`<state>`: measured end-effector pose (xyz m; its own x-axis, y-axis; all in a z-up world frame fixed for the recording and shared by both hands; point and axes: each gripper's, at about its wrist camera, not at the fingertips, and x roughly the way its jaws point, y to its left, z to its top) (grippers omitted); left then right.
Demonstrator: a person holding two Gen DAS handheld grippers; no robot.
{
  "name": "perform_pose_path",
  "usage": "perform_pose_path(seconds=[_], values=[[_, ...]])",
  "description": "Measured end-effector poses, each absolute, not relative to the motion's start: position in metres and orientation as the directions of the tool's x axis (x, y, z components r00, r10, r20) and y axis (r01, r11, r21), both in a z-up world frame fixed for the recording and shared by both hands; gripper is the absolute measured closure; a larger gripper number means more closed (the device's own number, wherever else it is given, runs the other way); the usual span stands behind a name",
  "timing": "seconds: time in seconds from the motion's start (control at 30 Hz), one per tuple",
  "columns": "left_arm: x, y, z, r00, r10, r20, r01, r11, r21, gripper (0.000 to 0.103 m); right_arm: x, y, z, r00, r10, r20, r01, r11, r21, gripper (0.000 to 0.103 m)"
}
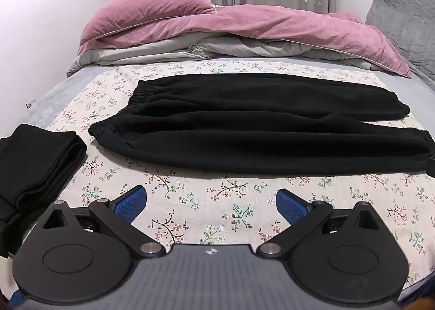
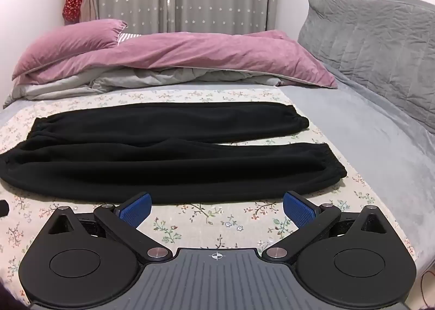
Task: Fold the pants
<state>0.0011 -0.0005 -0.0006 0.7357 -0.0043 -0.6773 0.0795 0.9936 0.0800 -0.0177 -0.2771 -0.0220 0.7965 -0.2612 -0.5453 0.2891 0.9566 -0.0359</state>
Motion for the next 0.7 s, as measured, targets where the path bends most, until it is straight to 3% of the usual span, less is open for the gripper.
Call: perform_pose_path(seconds=[0.7], values=[[0.003, -0.001, 0.001, 0.745, -0.007, -0.667, 0.090, 0.992, 0.090, 0.000, -0.019, -0.281, -0.017, 0.800, -0.256, -0.543, 0.294, 0.956, -0.017, 0.000]])
